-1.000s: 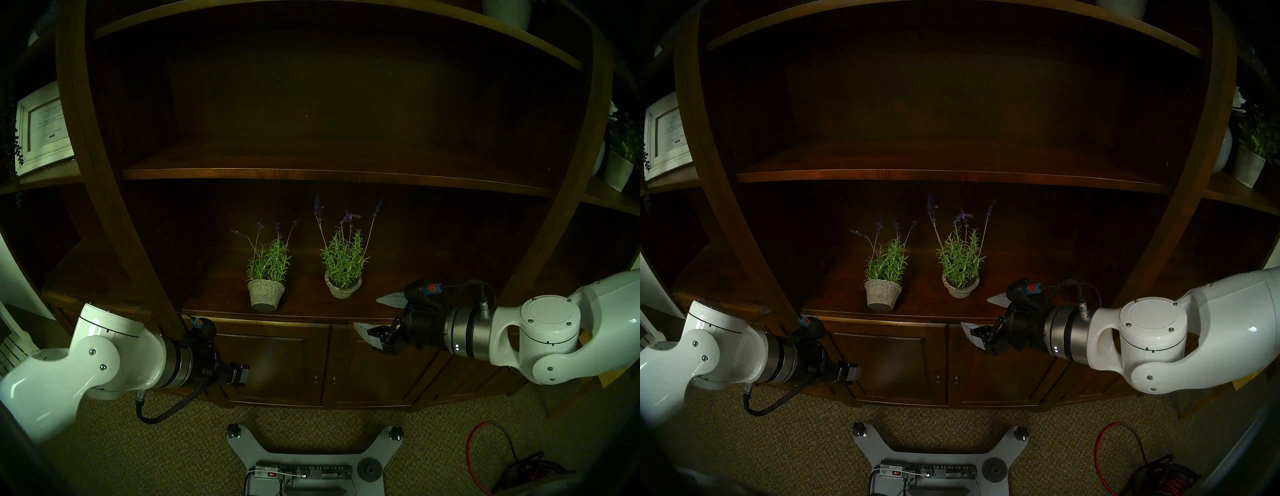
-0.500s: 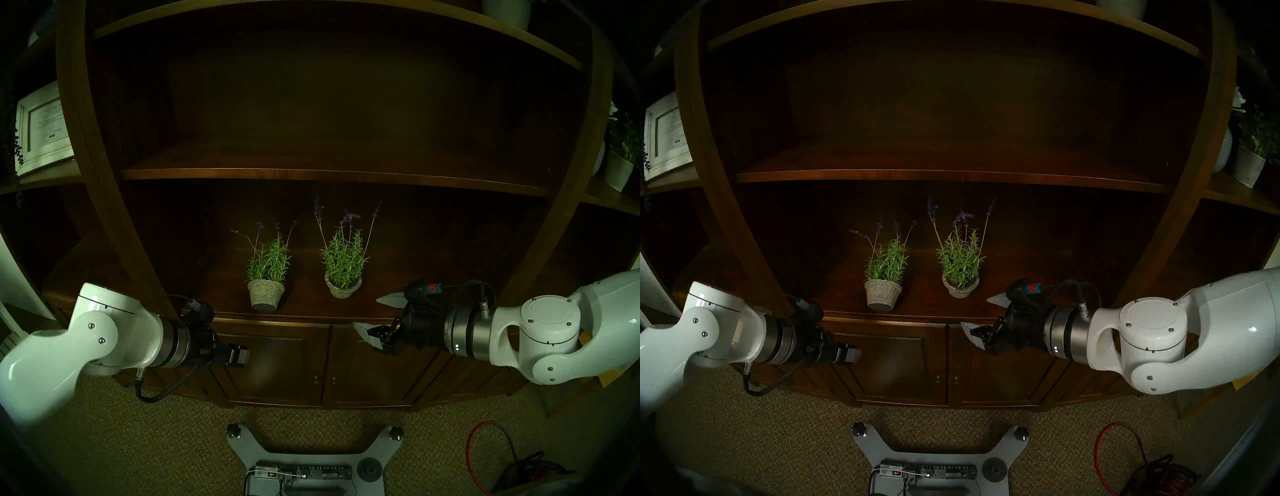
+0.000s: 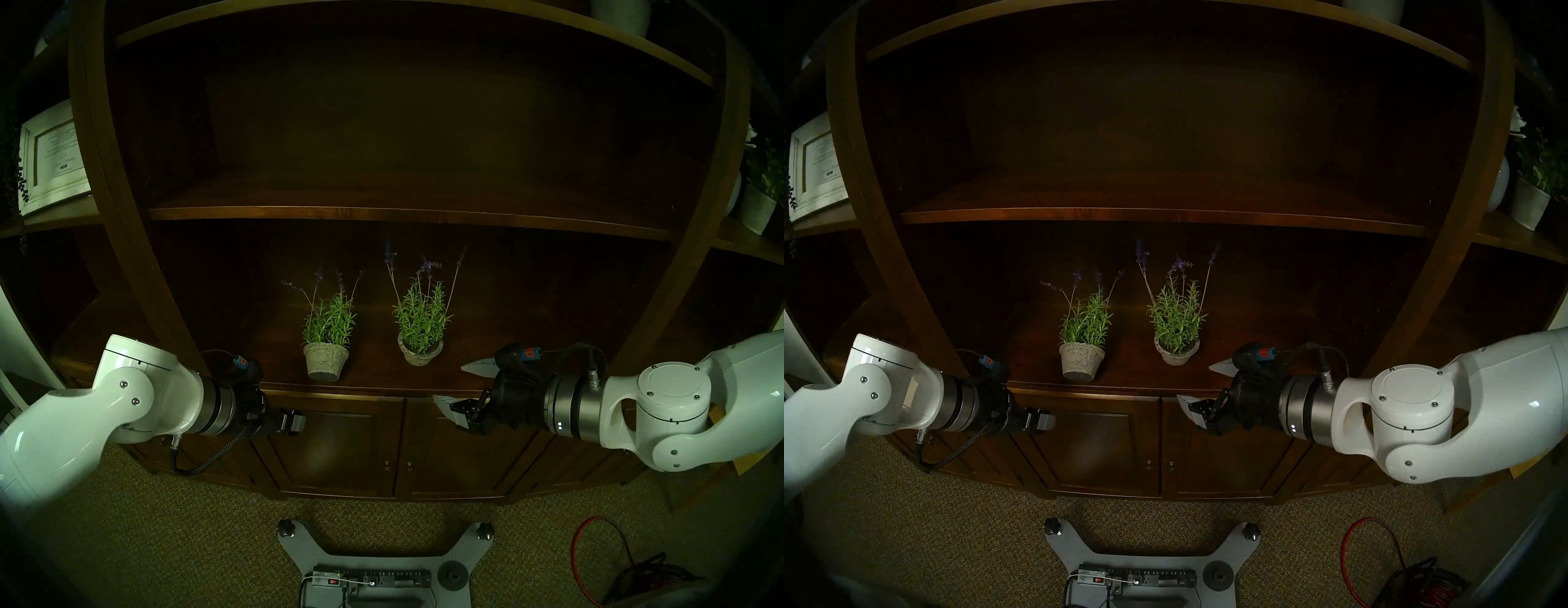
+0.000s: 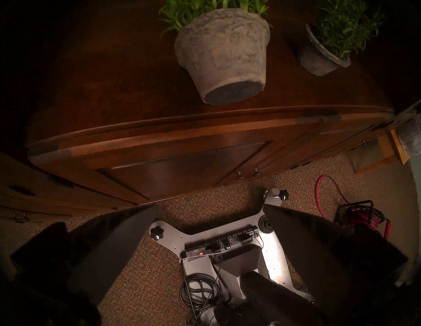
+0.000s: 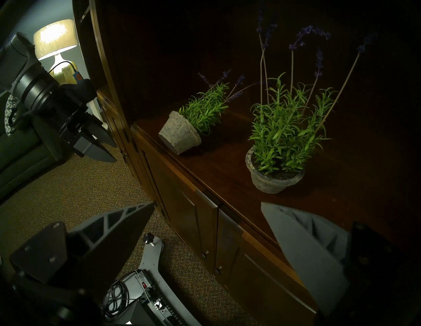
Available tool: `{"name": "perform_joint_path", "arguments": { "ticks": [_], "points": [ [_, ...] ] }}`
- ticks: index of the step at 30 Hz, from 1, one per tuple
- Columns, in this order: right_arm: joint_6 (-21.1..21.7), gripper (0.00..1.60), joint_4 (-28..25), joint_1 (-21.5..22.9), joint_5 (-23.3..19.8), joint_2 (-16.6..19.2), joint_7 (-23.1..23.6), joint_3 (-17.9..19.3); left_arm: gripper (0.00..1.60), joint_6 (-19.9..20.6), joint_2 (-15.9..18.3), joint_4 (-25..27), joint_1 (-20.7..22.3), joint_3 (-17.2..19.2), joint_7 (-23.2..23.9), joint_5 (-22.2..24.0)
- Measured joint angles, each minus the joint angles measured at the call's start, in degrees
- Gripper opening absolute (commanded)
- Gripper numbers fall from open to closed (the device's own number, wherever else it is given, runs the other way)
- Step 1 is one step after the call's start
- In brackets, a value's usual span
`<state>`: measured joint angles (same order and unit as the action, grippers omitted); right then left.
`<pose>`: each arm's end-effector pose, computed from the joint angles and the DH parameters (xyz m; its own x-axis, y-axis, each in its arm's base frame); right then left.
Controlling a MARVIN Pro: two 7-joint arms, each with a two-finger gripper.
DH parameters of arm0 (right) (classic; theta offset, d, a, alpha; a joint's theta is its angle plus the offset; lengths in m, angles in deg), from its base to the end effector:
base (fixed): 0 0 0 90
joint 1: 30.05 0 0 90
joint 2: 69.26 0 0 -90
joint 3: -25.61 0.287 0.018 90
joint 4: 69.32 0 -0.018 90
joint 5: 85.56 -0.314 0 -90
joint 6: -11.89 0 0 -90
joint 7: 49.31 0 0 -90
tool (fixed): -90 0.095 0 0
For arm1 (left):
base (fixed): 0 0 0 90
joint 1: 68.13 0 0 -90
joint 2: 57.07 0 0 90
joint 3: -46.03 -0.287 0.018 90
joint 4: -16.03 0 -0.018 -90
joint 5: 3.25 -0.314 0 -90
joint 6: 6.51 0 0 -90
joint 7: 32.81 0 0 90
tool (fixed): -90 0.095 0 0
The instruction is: Place the fake decorative plant upright
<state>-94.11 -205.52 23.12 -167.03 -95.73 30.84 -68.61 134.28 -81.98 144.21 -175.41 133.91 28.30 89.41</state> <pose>0.2633 -0.0127 -0.1832 0.3687 0.3425 0.8642 0.7234 -0.6895 -0.0353 0.2908 0.0648 -0.2134 0.8416 -0.1575 0.5166 -0.2841 -0.9426 0.1755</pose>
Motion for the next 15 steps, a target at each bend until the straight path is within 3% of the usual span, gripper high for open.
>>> {"name": "perform_joint_path", "arguments": {
  "ticks": [15],
  "points": [
    [0.0, 1.60, 0.0, 0.0, 0.0, 0.0, 0.0, 0.0, 1.60, -1.3, -6.6, -1.2, 7.7, -7.1, -4.7, -3.1]
  ]
}}
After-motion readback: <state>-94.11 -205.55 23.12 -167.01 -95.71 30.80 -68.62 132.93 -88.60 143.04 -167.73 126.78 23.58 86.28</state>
